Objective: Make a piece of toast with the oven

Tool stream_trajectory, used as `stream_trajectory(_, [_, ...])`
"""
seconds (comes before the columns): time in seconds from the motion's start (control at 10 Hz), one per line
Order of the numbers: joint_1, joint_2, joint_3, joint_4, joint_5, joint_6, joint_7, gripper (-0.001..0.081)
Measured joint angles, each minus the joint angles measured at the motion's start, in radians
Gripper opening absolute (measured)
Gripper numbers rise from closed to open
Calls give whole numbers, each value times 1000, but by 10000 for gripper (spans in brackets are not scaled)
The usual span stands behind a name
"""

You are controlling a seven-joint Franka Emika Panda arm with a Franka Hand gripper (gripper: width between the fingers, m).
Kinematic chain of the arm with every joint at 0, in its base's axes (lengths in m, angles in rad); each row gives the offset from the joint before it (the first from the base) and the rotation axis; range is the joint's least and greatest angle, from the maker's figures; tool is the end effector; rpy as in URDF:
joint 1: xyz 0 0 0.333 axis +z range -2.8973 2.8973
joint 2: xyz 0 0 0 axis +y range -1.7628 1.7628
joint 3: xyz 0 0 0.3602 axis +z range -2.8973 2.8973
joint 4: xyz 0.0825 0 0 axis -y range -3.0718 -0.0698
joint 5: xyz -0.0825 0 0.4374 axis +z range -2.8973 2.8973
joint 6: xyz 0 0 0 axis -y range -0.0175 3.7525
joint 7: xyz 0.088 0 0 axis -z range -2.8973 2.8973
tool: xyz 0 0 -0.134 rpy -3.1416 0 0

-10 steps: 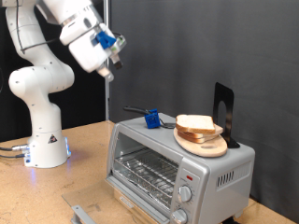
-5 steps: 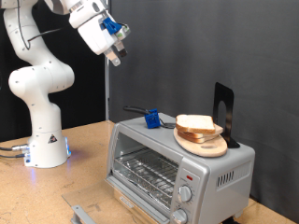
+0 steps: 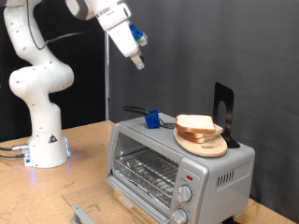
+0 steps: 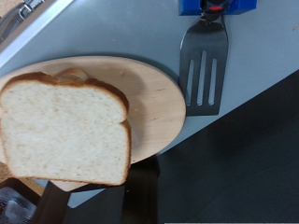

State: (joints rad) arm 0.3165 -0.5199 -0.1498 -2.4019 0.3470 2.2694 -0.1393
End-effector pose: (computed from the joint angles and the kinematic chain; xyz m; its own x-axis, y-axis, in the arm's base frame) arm 0.4601 0.0869 0.5413 0.9267 0.0588 0.3711 0.1959 -0.9183 -0.3439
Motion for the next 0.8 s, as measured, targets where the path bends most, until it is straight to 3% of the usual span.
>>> stream_trajectory(0.5, [0,-26,43,-79,-2,50,-2,682])
stream_trajectory(0.8, [-11,-43,96,-127,-4,117,123,682])
